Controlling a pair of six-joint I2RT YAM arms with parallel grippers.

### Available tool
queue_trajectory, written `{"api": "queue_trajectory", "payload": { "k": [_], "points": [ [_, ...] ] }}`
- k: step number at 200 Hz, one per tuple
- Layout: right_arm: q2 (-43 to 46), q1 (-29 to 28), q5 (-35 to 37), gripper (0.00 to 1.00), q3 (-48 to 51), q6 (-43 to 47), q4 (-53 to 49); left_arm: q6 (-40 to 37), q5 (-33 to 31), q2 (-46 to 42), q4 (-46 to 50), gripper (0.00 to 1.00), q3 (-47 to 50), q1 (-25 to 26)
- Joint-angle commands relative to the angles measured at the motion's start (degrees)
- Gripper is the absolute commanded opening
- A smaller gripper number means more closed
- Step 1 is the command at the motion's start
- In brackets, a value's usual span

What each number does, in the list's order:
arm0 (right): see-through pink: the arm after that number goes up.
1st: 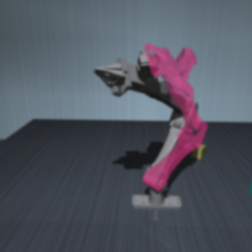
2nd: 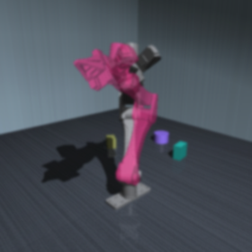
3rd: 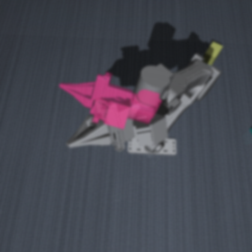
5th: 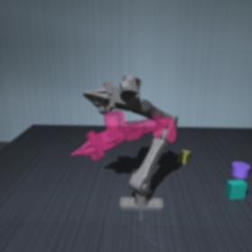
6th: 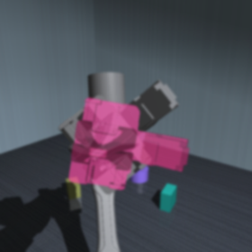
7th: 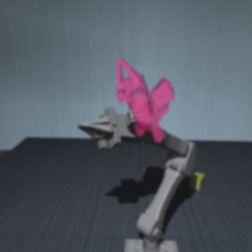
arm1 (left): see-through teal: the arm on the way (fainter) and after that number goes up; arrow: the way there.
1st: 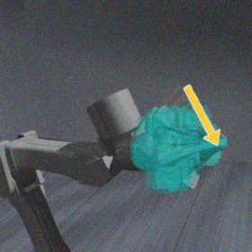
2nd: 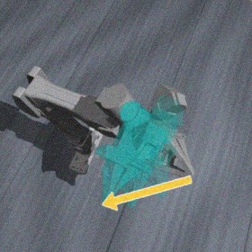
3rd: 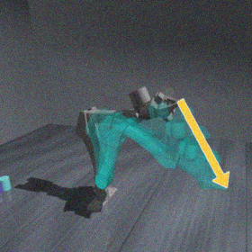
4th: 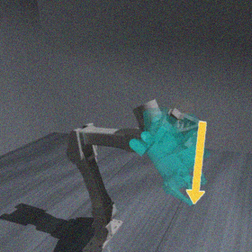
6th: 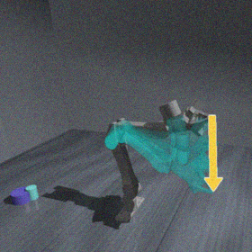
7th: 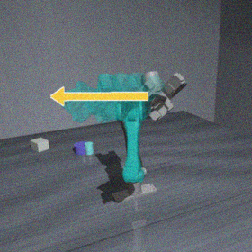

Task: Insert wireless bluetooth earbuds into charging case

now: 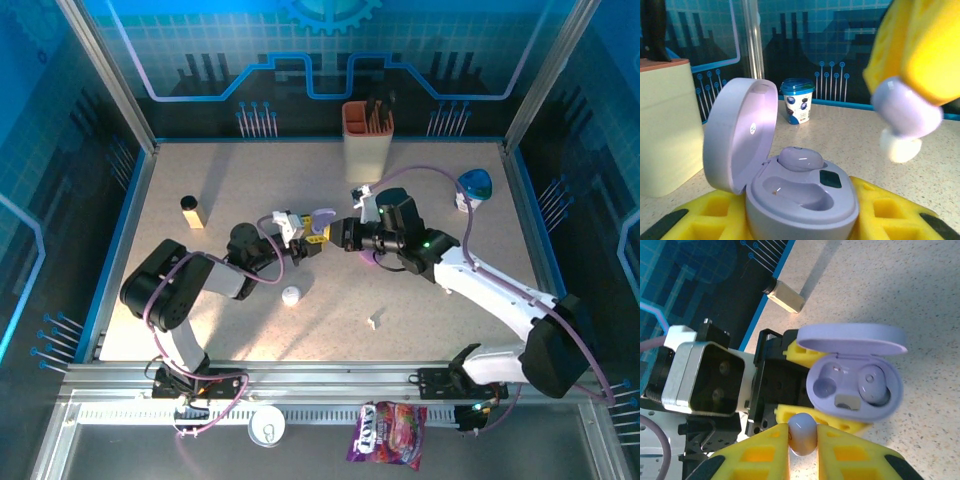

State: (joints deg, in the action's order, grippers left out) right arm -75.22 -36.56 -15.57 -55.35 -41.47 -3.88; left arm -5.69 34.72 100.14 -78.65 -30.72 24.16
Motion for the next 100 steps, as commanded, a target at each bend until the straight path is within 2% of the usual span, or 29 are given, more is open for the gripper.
{"api": "queue_trajectory", "payload": {
  "k": [1, 100],
  "points": [
    [-1.2, 0.9, -2.2, 0.17, -1.7, -1.2, 3.2, -3.6, 1.9, 0.5, -1.7, 0.26, -0.8, 0.8],
    [-3.9, 1.4, -2.9, 0.17, -1.6, -2.1, 5.0, -6.2, 3.5, -0.3, -1.7, 0.27, -0.6, 1.3]
  ]
}}
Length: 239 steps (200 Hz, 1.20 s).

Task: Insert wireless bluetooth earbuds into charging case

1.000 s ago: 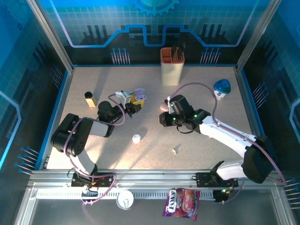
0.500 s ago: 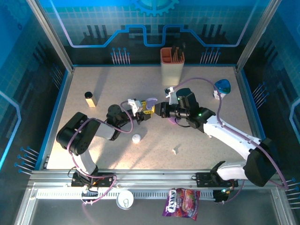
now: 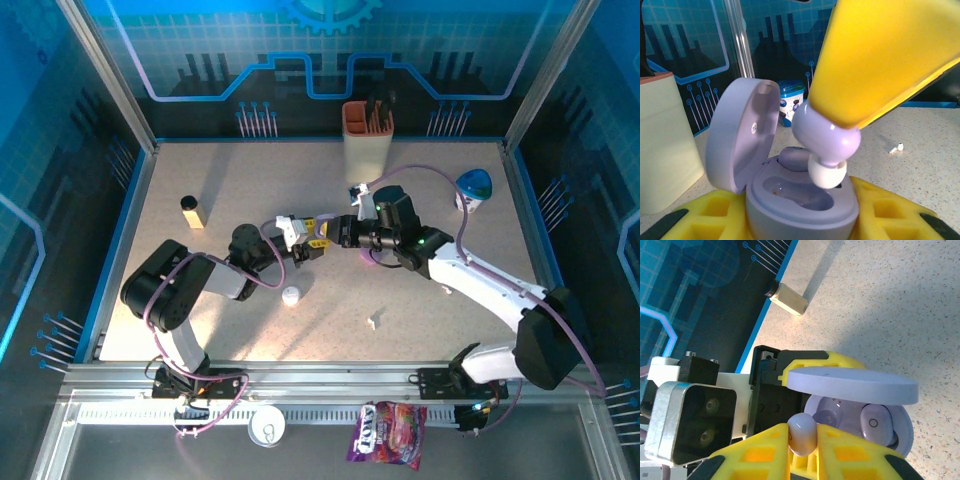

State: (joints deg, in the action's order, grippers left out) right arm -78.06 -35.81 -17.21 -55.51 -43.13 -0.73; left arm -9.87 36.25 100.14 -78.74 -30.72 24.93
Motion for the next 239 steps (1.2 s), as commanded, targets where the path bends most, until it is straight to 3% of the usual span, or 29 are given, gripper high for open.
{"api": "queue_trajectory", "payload": {
  "k": [1, 89, 126, 152, 191, 239],
  "points": [
    [-1.1, 0.7, -1.2, 0.17, -1.4, -0.5, 1.9, -2.1, 2.0, -0.3, -1.6, 0.27, -0.6, 0.5],
    [-3.6, 0.7, -1.6, 0.18, -0.6, -1.7, 2.6, -1.5, 1.1, -0.6, -1.6, 0.26, -0.9, 0.5],
    [-2.2, 0.8, 0.9, 0.34, -0.7, -1.2, 0.3, -0.9, 0.9, -0.7, -1.6, 0.26, -1.0, 0.6],
    [-0.5, 1.0, 2.2, 0.4, -0.5, 0.0, -1.3, -0.2, 0.6, -0.6, -1.7, 0.26, -1.1, 0.6],
    [3.4, 0.8, 1.4, 0.47, -0.9, 3.1, -4.7, -0.1, 0.0, -0.2, -1.5, 0.26, -0.7, 0.4],
    [6.3, 0.8, 2.3, 0.48, -4.1, 8.2, -10.0, -1.9, 1.2, 0.5, -1.6, 0.26, -0.3, 0.4]
  ]
}}
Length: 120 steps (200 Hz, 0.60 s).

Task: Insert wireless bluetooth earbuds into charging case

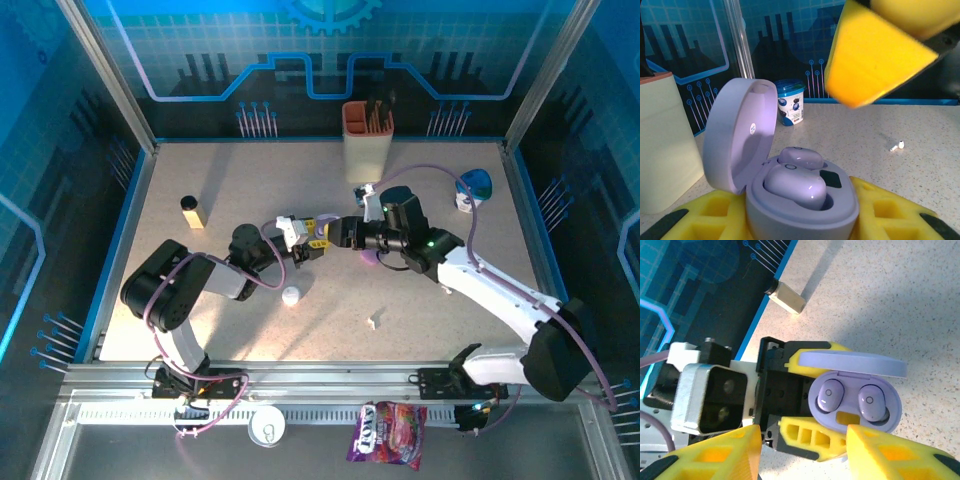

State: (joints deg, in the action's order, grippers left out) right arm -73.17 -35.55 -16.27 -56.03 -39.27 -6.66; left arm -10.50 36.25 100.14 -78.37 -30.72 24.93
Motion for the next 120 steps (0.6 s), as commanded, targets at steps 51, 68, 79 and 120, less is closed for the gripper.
{"api": "queue_trajectory", "payload": {
  "k": [51, 68, 79, 120],
  "points": [
    [-3.6, 0.6, 2.2, 0.46, -10.9, 8.2, -8.9, -5.5, 2.7, 0.1, -2.0, 0.27, 0.9, 0.5],
    [-6.3, 0.8, 2.3, 0.46, -13.1, 8.2, -9.7, -5.7, 3.2, -0.3, -1.9, 0.27, 1.2, 0.5],
    [-8.0, 0.8, 2.0, 0.46, -14.6, 8.4, -10.9, -5.8, 3.1, -0.6, -2.0, 0.27, 1.2, 0.6],
    [-10.1, 0.8, 0.5, 0.46, -15.3, 8.0, -12.8, -1.9, -1.6, -1.5, -2.0, 0.25, 1.2, 0.6]
  ]
}}
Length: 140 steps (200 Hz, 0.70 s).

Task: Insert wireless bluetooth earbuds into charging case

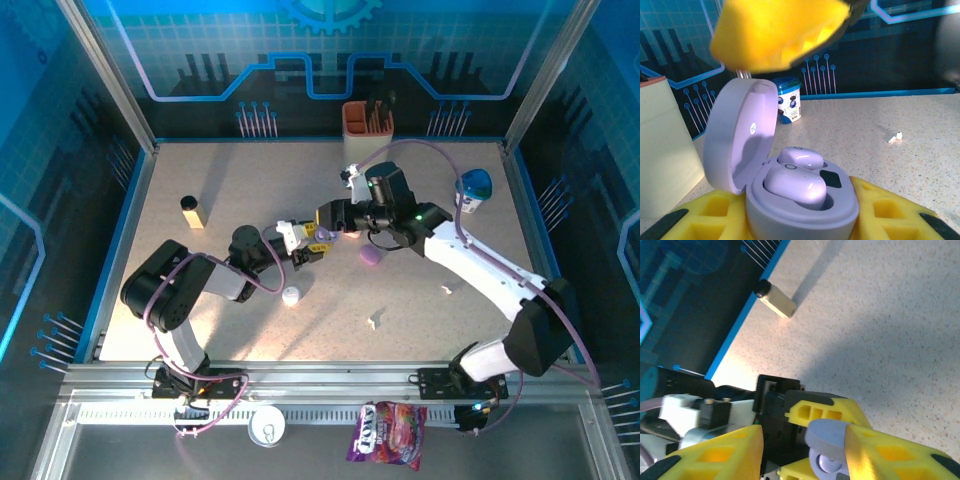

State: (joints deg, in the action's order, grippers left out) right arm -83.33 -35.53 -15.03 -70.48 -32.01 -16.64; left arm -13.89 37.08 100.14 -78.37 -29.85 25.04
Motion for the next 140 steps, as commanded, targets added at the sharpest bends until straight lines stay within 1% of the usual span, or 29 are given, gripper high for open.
{"api": "queue_trajectory", "payload": {
  "k": [1, 24, 42, 62, 83, 101, 117, 140],
  "points": [
    [0.2, 0.8, -0.8, 0.46, -0.8, 0.7, -2.7, 1.6, -2.5, -1.4, -2.0, 0.25, 0.3, 0.5],
    [2.8, 0.8, 0.7, 0.46, 1.9, -0.4, -1.7, 7.3, -5.0, -1.6, -2.0, 0.25, -0.5, 0.5],
    [5.4, 1.1, 1.7, 0.47, 3.9, -2.1, -0.7, 9.8, -3.6, -1.6, -2.0, 0.25, -1.4, 0.5],
    [8.3, 2.2, 1.6, 0.52, 7.0, -5.6, 1.6, 11.8, -2.4, -1.7, -2.0, 0.25, -2.1, 0.5],
    [10.7, 4.7, -3.1, 0.62, 11.6, -11.4, 7.0, 14.5, -2.1, -2.5, -2.0, 0.25, -2.7, 0.6],
    [11.5, 7.0, -8.7, 0.67, 16.0, -17.8, 13.5, 19.5, -2.1, -3.4, -2.0, 0.25, -3.6, 0.6],
    [11.3, 8.6, -12.6, 0.67, 19.2, -23.4, 19.0, 23.1, -1.6, -4.0, -2.0, 0.25, -4.6, 0.6],
    [10.3, 9.6, -15.7, 0.66, 22.9, -28.8, 26.0, 26.4, -1.3, -4.2, -2.0, 0.25, -5.5, 0.7]
  ]
}}
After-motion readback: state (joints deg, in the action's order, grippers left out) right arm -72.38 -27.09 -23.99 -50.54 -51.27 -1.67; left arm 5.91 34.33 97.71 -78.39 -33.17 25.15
